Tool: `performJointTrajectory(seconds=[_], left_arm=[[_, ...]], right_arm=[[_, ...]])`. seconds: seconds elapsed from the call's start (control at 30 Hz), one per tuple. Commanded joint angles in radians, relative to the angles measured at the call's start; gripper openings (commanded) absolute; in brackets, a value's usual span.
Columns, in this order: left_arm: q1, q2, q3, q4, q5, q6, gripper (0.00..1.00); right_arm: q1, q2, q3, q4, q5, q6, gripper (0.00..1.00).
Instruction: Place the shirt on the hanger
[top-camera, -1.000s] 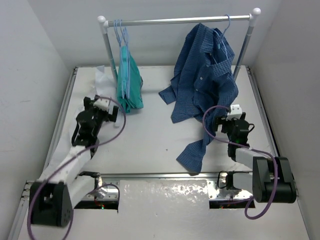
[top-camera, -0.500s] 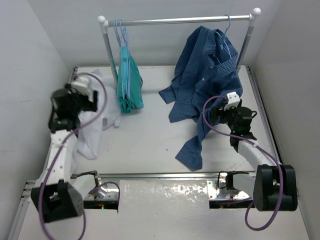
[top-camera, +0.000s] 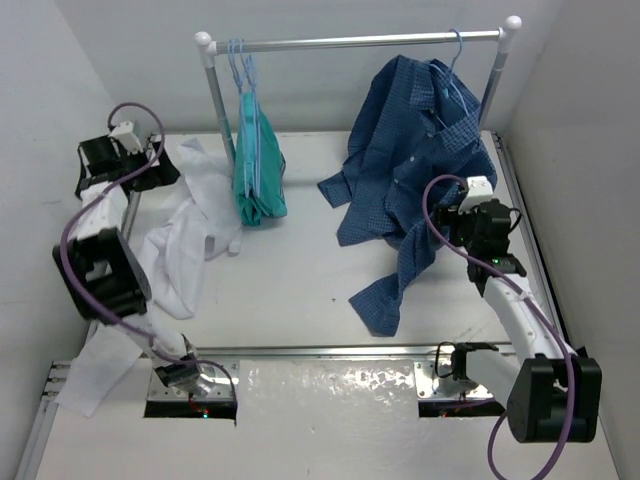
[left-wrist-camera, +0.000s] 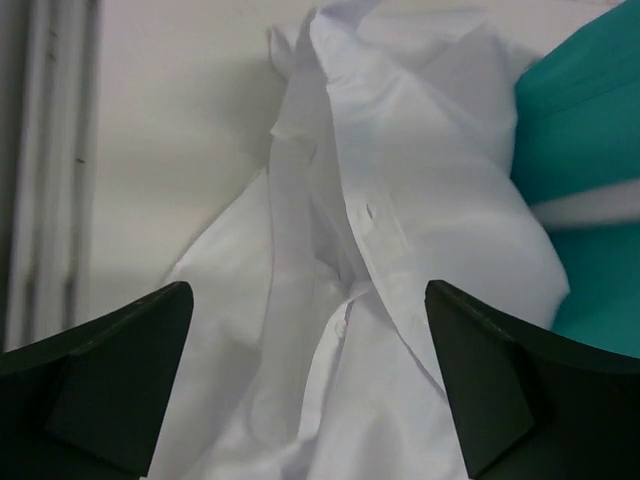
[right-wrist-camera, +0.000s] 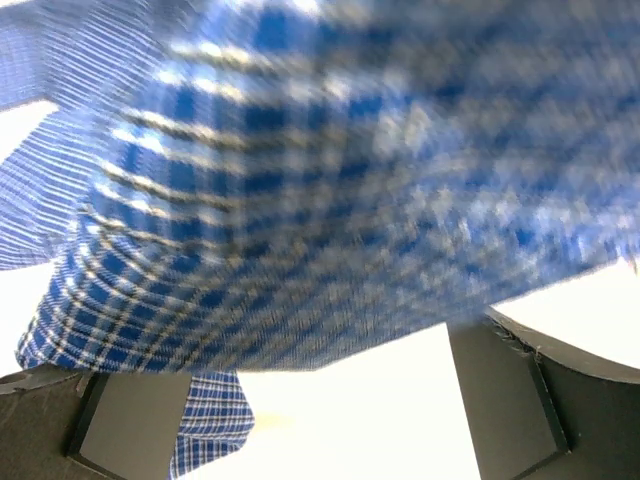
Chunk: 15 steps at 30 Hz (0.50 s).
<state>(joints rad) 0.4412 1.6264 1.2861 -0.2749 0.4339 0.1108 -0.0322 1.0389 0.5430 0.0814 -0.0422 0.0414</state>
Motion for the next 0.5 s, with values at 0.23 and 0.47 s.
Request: performJointTrajectory(seconds=[0.23,0.47], left_arm=[[-0.160,0.329,0.260,0.031,-0.107,-0.092,1.00],[-0.171,0.463,0.364,0.084,-0.153,-0.094,1.00]], right_arm=[[0.002,-0.134,0.072,-0.439,0.229,0.078,0.99],[0.002,-0.241,0.086,-0.515,0.168,0.032,0.99]])
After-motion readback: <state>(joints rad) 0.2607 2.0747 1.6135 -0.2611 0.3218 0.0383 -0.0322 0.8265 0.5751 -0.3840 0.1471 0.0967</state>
